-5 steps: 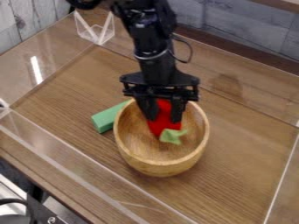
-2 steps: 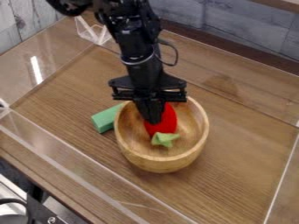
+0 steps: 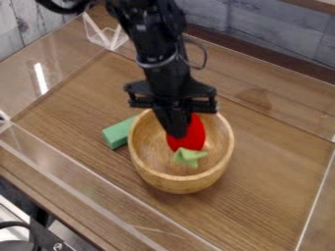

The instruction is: Move the red fruit to the left

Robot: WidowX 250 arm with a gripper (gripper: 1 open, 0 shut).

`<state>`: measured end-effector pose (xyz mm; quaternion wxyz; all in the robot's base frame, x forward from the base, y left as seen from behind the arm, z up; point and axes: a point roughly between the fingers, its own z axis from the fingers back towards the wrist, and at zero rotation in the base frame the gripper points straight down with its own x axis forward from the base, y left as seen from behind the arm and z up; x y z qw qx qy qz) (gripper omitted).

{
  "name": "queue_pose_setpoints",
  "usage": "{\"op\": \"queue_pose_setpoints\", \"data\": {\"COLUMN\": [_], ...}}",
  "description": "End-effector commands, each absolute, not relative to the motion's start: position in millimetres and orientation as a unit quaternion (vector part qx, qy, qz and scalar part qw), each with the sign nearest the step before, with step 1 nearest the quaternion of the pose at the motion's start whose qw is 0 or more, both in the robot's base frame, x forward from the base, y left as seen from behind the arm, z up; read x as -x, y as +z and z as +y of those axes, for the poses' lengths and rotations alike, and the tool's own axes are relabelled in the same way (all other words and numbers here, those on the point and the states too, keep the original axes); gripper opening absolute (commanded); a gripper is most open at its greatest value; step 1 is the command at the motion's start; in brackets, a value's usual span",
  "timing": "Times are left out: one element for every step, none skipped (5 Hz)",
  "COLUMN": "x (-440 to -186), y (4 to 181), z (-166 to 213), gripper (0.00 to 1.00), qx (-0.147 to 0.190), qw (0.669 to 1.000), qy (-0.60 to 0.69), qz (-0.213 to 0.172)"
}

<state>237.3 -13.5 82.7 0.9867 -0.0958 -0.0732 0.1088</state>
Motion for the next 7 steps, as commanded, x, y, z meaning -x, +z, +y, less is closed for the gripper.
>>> {"op": "queue_pose_setpoints", "data": {"x": [-243, -244, -243, -238, -235, -232, -226], "y": [108.4, 122.5, 139.0, 143.6, 146.0, 147.6, 143.8], "z": [-4, 10, 25, 35, 31, 27, 35], "gripper": [0.00, 0.00, 0.00, 0.00, 0.00, 0.00, 0.00], "qx": [0.107, 0.111, 0.121, 0.124, 0.123, 0.123, 0.114], "qw": [0.983, 0.982, 0.981, 0.982, 0.982, 0.981, 0.975], "qy": [0.101, 0.100, 0.090, 0.073, 0.074, 0.075, 0.135], "qz": [-0.105, -0.118, -0.124, -0.123, -0.125, -0.128, -0.136]}}
